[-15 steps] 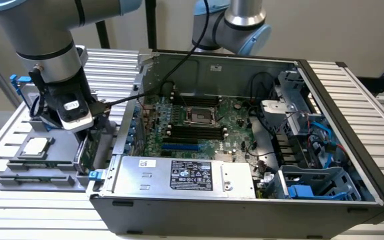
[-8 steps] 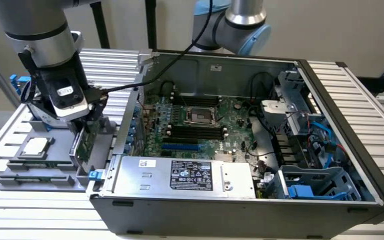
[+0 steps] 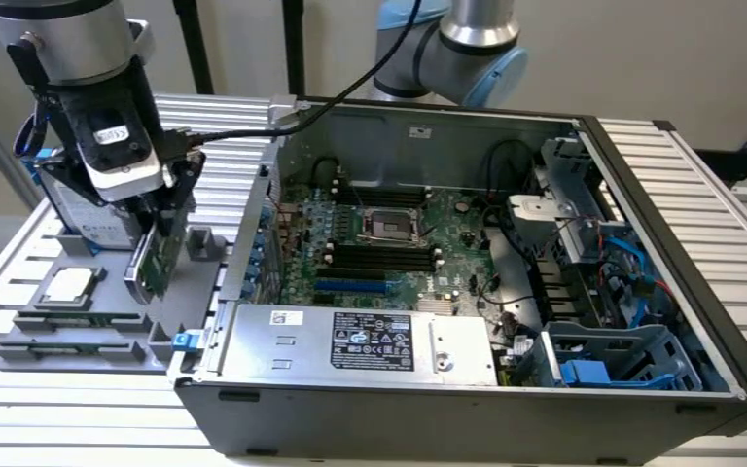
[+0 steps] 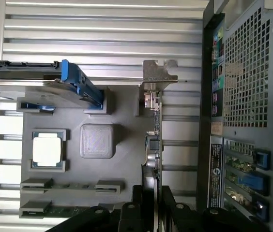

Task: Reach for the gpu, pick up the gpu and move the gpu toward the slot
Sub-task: 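Pick up the gpu and move the gpu toward the slot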

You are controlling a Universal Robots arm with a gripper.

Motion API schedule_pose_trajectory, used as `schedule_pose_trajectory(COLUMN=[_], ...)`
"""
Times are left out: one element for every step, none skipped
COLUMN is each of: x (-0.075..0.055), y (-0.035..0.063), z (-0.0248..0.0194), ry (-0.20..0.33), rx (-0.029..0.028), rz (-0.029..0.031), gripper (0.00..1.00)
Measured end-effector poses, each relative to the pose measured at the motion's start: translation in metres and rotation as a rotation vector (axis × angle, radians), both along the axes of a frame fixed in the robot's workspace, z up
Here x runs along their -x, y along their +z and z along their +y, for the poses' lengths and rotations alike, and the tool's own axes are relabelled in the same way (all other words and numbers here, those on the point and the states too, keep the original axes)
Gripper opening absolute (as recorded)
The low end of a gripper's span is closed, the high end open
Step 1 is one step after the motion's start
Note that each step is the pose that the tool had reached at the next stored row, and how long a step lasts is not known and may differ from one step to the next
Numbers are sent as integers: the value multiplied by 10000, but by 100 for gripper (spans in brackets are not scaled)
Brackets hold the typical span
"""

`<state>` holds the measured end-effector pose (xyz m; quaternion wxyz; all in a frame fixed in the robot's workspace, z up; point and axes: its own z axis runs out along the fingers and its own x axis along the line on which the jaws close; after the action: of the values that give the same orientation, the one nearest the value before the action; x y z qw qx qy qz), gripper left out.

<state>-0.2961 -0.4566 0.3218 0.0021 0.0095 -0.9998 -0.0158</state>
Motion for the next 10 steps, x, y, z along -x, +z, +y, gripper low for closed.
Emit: schedule_pose_trajectory(x=[-6,-13,-21,-31,-45,-61,-82,-106,-133,-165], y=[45,90,135,180,227,272,317,364,408,453], z=[0,0,0,0,0,0,0,-1,-1,-1], ry=[0,0,0,0,0,0,0,1,0,0], rx=[-1,-1,0,-1,-2,0,-1,0,0,-2], rz=[-1,-1,0,-1,-1,0,1,3,5,7], gripper=[27,27,27,27,27,27,27,27,27,27])
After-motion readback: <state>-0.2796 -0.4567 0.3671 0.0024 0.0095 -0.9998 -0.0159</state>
